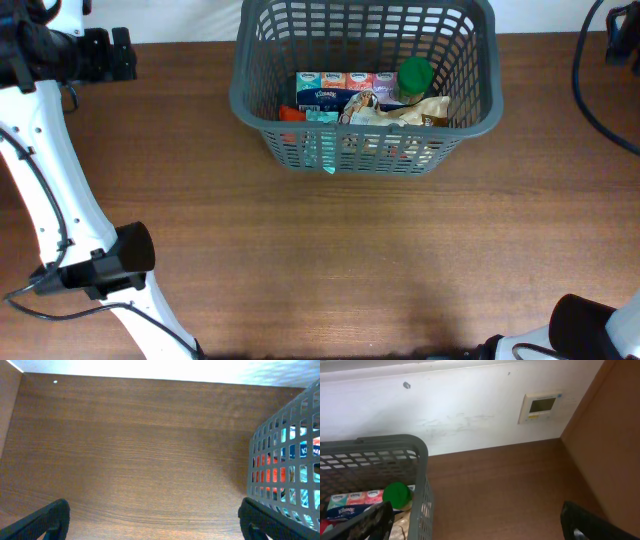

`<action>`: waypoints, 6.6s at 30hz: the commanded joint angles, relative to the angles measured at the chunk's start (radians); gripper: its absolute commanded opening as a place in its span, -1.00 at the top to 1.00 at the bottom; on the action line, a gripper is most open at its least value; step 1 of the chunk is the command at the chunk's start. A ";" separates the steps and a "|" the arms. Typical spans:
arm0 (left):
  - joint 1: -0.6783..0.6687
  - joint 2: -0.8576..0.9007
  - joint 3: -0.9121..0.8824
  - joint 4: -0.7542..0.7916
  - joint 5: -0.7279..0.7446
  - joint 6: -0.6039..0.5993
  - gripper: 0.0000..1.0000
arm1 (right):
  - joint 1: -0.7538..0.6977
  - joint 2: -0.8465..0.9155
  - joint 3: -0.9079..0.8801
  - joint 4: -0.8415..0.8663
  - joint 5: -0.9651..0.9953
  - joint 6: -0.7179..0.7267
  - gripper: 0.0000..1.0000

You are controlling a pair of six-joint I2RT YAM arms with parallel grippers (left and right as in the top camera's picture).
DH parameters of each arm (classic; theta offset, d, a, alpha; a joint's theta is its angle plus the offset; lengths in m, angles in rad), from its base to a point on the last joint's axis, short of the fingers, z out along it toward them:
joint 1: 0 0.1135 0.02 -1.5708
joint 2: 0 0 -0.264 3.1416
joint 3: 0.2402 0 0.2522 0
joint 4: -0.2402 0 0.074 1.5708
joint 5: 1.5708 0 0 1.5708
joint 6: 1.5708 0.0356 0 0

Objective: Pack container

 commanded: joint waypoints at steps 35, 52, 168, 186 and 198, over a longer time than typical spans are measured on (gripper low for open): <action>0.005 0.009 -0.001 -0.001 0.000 -0.009 -0.98 | 0.107 -0.748 -1.222 0.678 0.013 -0.006 -0.97; 0.005 0.009 -0.001 -0.001 0.000 -0.009 -0.98 | 0.179 -1.590 -2.147 0.914 0.013 -0.006 -0.97; -0.288 -2.043 -2.741 1.449 -0.097 -0.005 -0.98 | 0.185 -1.667 -2.343 0.928 0.013 -0.006 -0.97; -0.288 -2.121 -2.783 1.488 -0.094 -0.005 -0.98 | 0.185 -1.667 -2.343 0.928 0.013 -0.006 -0.97; -0.288 -2.121 -2.783 1.488 -0.094 -0.005 -0.98 | 0.185 -1.667 -2.343 0.928 0.013 -0.006 -0.98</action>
